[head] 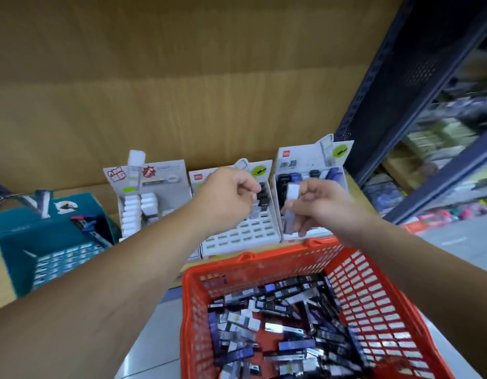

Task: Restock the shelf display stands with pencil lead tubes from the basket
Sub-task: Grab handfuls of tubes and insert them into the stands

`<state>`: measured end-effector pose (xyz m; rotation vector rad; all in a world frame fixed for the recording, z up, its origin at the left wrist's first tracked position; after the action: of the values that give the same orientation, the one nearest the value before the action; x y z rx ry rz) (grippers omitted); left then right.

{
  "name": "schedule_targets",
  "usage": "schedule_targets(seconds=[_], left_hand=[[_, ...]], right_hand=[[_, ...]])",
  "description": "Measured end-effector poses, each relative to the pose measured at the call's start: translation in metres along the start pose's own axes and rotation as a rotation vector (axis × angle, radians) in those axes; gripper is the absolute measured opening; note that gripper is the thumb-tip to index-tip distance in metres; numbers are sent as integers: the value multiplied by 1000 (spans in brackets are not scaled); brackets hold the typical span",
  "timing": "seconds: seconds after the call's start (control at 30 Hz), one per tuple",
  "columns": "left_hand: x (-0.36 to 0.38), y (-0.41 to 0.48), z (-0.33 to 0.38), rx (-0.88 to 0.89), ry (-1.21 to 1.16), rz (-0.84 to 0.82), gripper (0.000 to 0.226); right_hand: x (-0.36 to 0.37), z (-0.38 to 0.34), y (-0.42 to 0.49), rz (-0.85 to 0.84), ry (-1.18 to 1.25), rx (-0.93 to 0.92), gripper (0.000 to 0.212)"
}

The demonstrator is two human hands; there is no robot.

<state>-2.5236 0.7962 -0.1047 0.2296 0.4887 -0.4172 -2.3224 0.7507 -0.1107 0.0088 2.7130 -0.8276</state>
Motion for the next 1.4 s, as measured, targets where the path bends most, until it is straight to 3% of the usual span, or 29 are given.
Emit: schedule_targets(seconds=[0.13, 0.23, 0.47, 0.57, 0.97, 1.23, 1.4], left_hand=[[38, 16, 4, 12, 61, -52, 17], [68, 26, 3, 18, 116, -94, 10], [105, 41, -4, -67, 219, -122, 33], [105, 39, -8, -62, 241, -144, 34], [104, 39, -24, -69, 246, -171, 33], [104, 38, -29, -70, 233, -167, 35], [105, 38, -27, -53, 243, -173, 35]], right_hand=[[-68, 9, 27, 84, 83, 55, 19], [-106, 22, 44, 190, 5, 33, 10], [-138, 45, 83, 344, -183, -117, 17], [-136, 47, 92, 350, -120, -159, 10], [-142, 56, 121, 371, -225, -200, 17], [-134, 38, 120, 285, -457, -200, 18], [-130, 37, 119, 319, -467, -243, 12]])
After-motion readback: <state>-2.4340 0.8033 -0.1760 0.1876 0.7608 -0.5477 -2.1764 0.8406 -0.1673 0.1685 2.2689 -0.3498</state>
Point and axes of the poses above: each hand's wrist, its own y-axis towards the middle knuckle, its own x-axis out of the palm, z = x × y, the point moved 4 cm from there along y, towards the middle knuckle, and after that the axes turned 15 degrees about x, right-handed, at the moved point
